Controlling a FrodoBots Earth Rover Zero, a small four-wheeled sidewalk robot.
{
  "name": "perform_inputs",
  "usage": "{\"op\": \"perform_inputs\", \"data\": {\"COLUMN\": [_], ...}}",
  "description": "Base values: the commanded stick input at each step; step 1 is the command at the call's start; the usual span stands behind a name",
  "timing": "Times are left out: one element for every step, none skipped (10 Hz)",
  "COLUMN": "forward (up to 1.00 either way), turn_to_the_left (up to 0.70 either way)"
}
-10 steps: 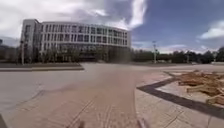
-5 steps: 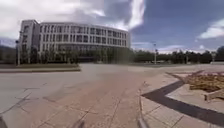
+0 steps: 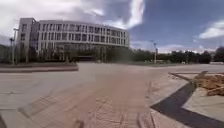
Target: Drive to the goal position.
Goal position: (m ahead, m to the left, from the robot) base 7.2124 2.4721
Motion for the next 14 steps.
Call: {"op": "perform_inputs", "data": {"forward": [1.00, 1.00, 1.00, 1.00, 1.00, 1.00, 1.00, 1.00, 1.00, 1.00, 1.00, 1.00, 1.00, 1.00], "turn_to_the_left": [0.00, 0.00, 0.00, 0.00, 0.00, 0.00, 0.26, 0.40, 0.40, 0.40, 0.40, 0.00, 0.00, 0.00]}}
